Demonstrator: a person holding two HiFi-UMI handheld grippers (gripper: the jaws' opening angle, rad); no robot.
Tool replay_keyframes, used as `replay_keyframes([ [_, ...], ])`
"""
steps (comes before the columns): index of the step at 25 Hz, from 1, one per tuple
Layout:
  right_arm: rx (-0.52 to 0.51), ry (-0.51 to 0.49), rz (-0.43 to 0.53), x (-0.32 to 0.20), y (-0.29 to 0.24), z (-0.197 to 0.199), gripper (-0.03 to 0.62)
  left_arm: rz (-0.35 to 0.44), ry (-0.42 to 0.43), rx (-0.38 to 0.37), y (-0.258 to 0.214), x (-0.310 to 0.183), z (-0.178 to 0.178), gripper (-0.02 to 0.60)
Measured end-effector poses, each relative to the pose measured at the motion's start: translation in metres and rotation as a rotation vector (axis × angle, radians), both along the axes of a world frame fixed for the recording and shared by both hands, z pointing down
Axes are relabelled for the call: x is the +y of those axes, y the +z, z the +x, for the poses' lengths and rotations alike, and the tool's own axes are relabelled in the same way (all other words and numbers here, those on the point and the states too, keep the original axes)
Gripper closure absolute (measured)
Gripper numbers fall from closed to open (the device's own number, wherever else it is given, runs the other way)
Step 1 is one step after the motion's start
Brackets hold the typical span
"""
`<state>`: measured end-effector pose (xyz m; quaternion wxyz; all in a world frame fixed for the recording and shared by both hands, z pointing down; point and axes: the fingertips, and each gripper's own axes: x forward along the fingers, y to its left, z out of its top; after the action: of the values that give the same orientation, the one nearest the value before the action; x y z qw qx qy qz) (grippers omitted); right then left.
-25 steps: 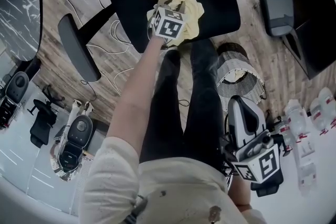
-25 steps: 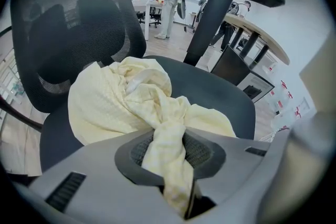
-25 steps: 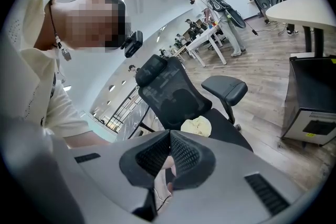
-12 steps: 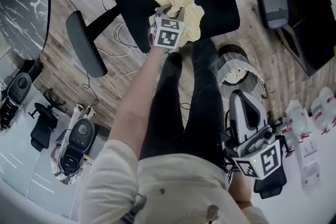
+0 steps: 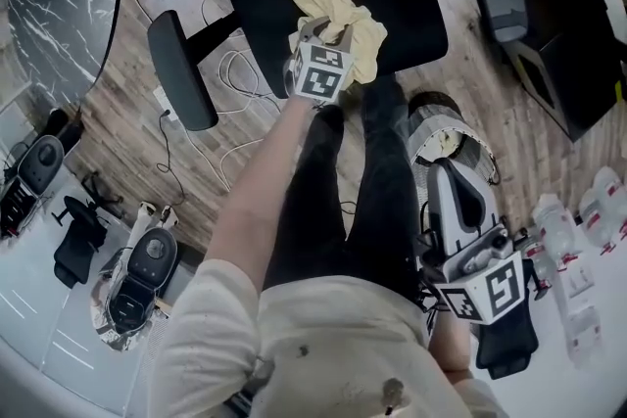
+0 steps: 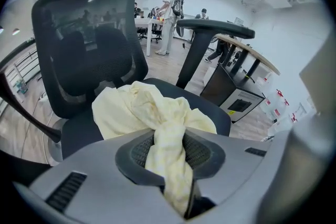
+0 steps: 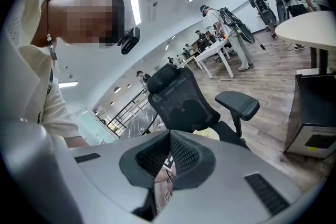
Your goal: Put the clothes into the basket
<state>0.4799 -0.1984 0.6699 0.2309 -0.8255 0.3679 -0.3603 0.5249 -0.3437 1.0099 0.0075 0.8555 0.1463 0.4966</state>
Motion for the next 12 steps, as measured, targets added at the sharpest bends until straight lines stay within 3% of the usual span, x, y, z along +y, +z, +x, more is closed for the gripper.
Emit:
replay_keyframes([
  [6,0.036,-0.008,-0.009,-0.008,-0.025,-0.015,0.586,-0.014,0.006,0.062,-0.036,-0.004,-0.013,0.469],
  [12,0.066,0.005,-0.010,-0.008,-0.047,-0.035,0.586,-0.011,0.023,0.078,-0.070,-0.008,-0.038,0.469],
])
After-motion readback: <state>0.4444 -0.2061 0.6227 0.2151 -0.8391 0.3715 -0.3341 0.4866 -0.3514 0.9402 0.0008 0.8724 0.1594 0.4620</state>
